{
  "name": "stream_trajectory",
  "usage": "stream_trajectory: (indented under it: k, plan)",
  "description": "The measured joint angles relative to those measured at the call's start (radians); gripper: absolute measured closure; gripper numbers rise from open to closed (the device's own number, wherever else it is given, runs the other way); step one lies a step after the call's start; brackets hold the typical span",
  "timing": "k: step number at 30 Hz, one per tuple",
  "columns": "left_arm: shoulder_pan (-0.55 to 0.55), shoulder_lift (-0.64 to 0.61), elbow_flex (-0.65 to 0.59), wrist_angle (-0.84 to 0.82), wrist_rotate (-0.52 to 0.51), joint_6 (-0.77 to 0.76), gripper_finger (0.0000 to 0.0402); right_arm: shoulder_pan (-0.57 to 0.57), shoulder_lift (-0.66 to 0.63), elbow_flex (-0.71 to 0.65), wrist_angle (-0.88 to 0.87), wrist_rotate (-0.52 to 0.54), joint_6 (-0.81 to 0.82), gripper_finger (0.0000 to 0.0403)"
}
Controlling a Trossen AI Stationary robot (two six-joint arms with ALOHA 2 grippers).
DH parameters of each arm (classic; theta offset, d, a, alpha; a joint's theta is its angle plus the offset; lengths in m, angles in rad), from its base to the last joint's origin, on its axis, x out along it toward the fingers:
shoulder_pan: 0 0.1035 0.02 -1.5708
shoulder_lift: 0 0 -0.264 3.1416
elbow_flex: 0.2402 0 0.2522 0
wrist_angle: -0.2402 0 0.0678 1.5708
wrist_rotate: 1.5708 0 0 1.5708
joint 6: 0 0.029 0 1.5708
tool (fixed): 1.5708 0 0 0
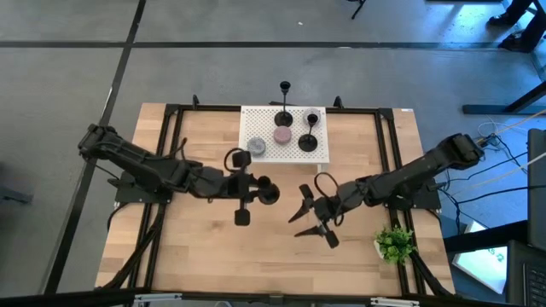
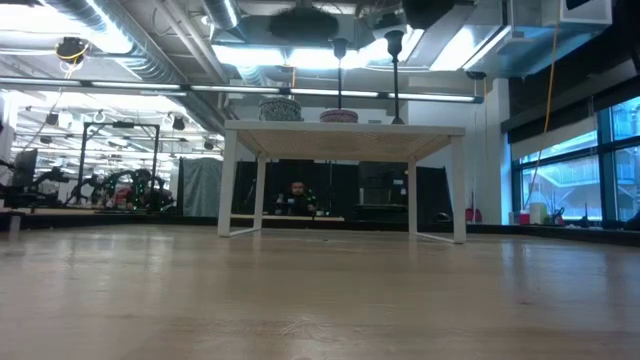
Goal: Pick & Place candle stick holders
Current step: Put the black candle holder on the shelf
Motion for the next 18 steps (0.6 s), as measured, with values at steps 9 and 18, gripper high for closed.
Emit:
stream_trajectory:
  k: [9,18]
  plan:
    - [0.142,0.001,-0.088,0.124,0.265,-0.006,0.0394,-0.117,-0.103,0.000,-0.154,0.001,-0.080,0.0201]
    - [0.248,-0.082,-0.088,0.052,0.356,-0.018,0.0394,-0.256,-0.156,0.000,-0.166,0.001,-0.113,0.0201]
